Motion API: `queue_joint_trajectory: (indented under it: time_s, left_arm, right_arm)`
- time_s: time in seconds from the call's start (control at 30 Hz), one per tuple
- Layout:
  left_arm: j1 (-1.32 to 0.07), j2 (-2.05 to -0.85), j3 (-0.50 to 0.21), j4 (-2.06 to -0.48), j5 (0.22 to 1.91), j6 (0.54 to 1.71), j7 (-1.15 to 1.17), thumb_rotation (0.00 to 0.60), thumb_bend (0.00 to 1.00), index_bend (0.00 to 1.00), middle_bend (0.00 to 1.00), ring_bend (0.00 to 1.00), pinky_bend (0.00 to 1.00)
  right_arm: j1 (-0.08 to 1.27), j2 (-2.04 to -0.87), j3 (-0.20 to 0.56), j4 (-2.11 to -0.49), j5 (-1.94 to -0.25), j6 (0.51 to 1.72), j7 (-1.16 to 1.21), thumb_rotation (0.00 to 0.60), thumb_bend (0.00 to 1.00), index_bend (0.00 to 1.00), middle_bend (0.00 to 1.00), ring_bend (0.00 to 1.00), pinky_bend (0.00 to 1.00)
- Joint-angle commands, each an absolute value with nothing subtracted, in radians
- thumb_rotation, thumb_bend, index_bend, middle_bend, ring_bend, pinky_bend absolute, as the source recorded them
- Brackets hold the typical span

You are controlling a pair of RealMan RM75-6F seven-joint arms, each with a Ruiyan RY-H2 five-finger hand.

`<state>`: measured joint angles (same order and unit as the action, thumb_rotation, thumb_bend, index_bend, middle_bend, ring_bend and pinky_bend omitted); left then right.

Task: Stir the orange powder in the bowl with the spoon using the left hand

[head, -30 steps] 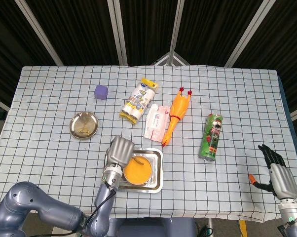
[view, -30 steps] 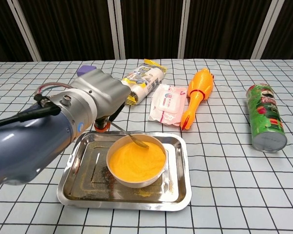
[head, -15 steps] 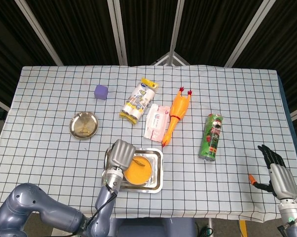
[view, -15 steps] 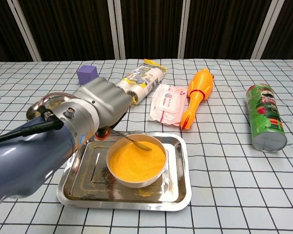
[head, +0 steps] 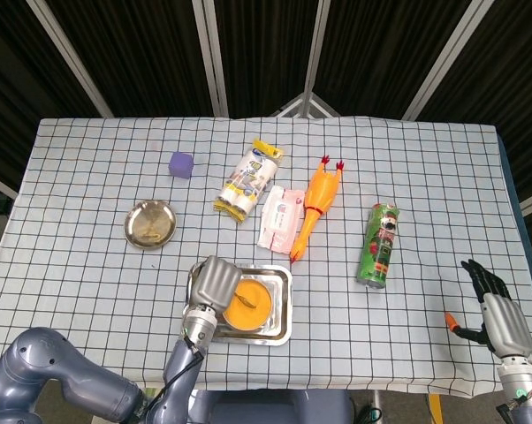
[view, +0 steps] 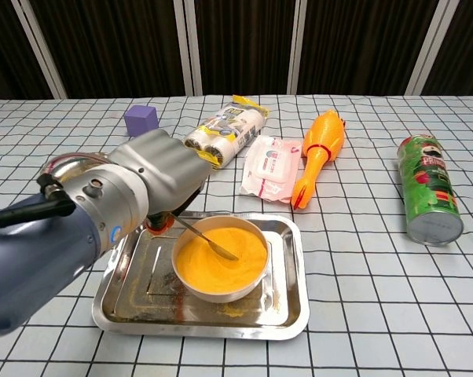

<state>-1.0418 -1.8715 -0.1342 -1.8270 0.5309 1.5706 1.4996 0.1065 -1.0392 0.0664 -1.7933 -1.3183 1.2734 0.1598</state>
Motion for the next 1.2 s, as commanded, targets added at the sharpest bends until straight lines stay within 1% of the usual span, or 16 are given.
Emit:
queue_joint_trajectory:
  time_s: [0.03,0.17,0.33,0.63,1.03,1.2]
  left_arm:
    - [-1.037,-1.858,-0.132,-1.851,0.539,1.579,1.500,0.600,0.80,0.81,1.00,1.00,0.99]
    - [-1.031,-1.844,-0.120,-1.875,0.545,1.589,1.508,0.600,0.80,0.81,1.00,1.00,0.99]
    - [-1.024,-1.837,-0.122,-1.896,0.545,1.596,1.506,0.600,0.80,0.81,1.00,1.00,0.99]
    - [-1.026,-1.829,-0.167,-1.937,0.476,1.615,1.534,0.600,0.80,0.81,1.00,1.00,0.99]
    - [-1.060,-1.861,-0.203,-1.922,0.385,1.623,1.603,0.600,0.80,0.81,1.00,1.00,0.99]
    - [-1.083,-1.869,-0.231,-1.912,0.345,1.637,1.641,0.600,0.80,0.81,1.00,1.00,0.99]
  right_arm:
    - [0.106,-1.039,0.066,-1.794,-1.318,1.274,0.160,0.600,0.37,0.00,0.00,0.00,0.00]
    - [0.106,-1.039,0.066,-1.795,-1.318,1.274,0.160,0.600,0.37,0.00,0.00,0.00,0.00]
    - [0.105,-1.039,0.067,-1.796,-1.318,1.277,0.159,0.600,0.37,0.00,0.00,0.00,0.00]
    - [0.105,-1.039,0.067,-1.798,-1.316,1.275,0.159,0.600,0.37,0.00,0.00,0.00,0.00]
    - [0.107,-1.038,0.070,-1.796,-1.309,1.269,0.165,0.600,0.37,0.00,0.00,0.00,0.00]
    - [0.108,-1.037,0.069,-1.795,-1.310,1.267,0.166,0.600,0.37,0.00,0.00,0.00,0.00]
